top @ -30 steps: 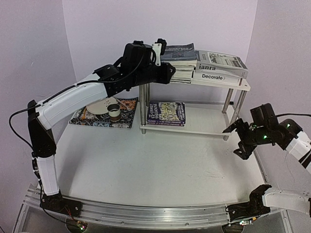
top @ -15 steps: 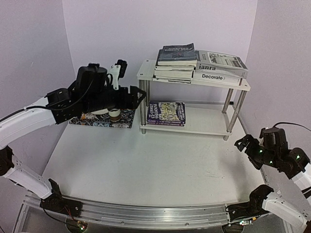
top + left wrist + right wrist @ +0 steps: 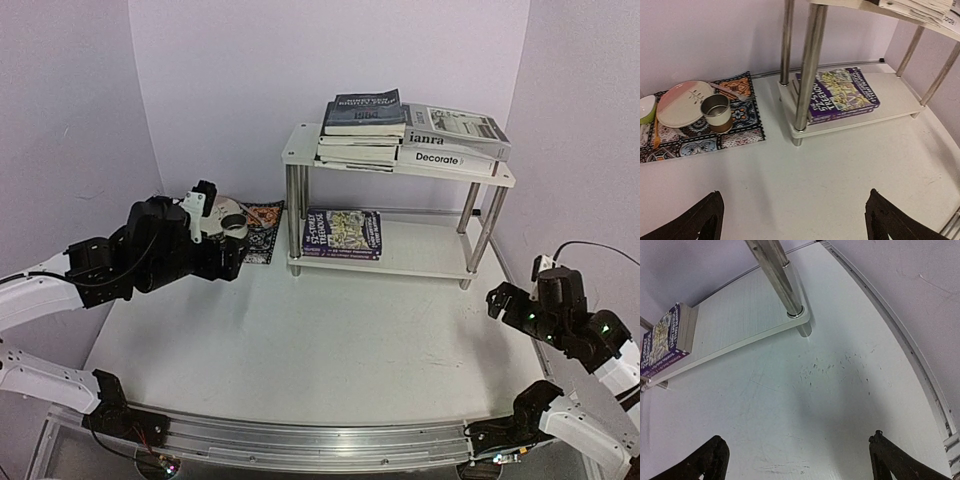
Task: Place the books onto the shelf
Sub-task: Reset both arms
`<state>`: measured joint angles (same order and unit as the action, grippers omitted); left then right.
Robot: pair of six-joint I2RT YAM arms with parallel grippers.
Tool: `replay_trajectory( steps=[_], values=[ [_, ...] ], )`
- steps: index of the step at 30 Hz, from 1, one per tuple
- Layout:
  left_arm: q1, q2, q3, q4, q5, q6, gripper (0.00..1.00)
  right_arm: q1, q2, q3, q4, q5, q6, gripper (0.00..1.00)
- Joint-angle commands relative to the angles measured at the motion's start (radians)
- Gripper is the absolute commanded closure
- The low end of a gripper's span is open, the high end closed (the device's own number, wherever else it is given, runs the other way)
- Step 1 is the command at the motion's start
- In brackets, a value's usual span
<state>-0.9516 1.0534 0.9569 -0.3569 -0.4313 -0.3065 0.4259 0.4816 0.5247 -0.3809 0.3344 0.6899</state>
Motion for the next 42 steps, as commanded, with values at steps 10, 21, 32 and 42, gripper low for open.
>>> replay_trajectory(
  steps=[10,21,32,42],
  values=[
    [0.372,-0.038,-0.103,-0.041,-0.038,0.031,0.0,-0.019,0.27,-0.08,0.458,0.003,-0.575,0.04],
    [0.71,0.146,-0.221,0.216,-0.01,0.125,0.0,-0.329,0.623,-0.19,0.927,-0.196,-0.583,0.08],
    [0.804,0.289,-0.406,0.764,0.147,0.299,0.0,-0.418,0.865,-0.202,1.194,-0.318,-0.645,0.02],
    [0.806,0.434,-0.462,0.994,0.218,0.396,0.01,-0.463,1.083,-0.194,1.408,-0.423,-0.674,0.02]
  ],
)
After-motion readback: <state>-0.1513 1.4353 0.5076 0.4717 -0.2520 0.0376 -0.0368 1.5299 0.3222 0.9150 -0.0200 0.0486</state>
